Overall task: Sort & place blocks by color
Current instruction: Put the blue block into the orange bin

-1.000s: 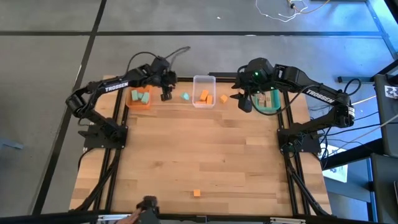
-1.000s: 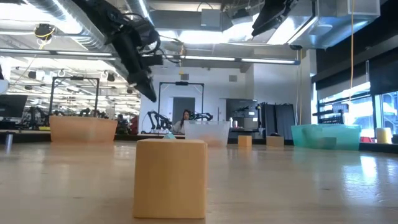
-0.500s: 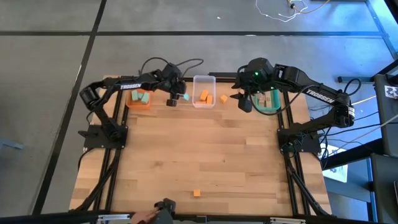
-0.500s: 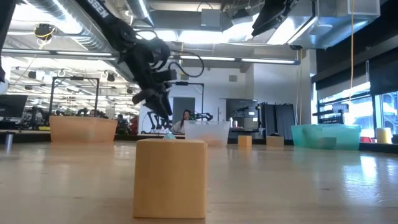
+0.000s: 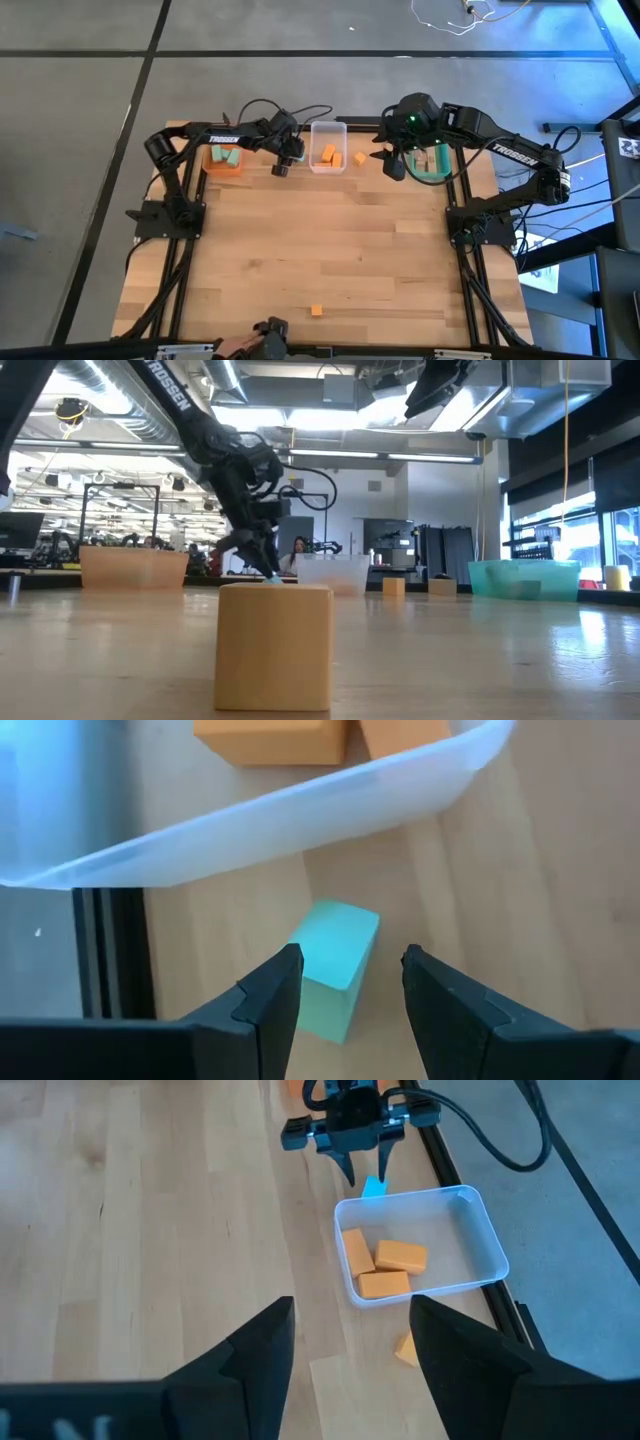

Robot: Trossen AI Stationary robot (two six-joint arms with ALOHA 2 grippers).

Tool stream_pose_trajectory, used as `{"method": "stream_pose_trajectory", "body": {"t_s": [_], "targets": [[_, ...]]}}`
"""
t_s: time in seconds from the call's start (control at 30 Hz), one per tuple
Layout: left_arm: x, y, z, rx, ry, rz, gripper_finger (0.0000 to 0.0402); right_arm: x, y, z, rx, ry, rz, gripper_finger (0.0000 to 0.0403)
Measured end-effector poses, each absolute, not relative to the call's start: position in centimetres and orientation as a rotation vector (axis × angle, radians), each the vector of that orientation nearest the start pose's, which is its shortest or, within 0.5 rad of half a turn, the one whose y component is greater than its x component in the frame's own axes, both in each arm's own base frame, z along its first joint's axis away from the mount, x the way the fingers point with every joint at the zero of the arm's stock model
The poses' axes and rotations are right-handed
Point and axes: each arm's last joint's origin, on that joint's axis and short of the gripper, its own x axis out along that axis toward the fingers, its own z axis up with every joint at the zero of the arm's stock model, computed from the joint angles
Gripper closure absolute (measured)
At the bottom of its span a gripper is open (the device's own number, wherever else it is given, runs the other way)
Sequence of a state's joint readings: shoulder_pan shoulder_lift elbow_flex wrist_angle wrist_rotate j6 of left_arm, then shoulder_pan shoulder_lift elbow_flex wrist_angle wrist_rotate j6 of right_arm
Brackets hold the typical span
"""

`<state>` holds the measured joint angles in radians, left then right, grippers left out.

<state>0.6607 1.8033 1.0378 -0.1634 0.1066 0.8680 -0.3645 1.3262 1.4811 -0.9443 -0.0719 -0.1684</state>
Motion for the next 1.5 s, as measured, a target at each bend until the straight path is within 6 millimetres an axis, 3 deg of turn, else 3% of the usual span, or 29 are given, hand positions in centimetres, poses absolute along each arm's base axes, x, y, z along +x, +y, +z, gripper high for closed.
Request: {"method": "stream_pose_trajectory", "body": {"t_s": [0.8,1.5], "targets": [[27.5,22.9,15.0,0.45,1.014,0.073,0.0239,24.1,-9.0,38.9,0.012,0.787,-0.212,0.0203],[28.5,23.5,13.9,0.395,1.044,0.017,0.0239,24.1,-9.0,38.9,0.014,0.787,-0.213,0.0203]]}}
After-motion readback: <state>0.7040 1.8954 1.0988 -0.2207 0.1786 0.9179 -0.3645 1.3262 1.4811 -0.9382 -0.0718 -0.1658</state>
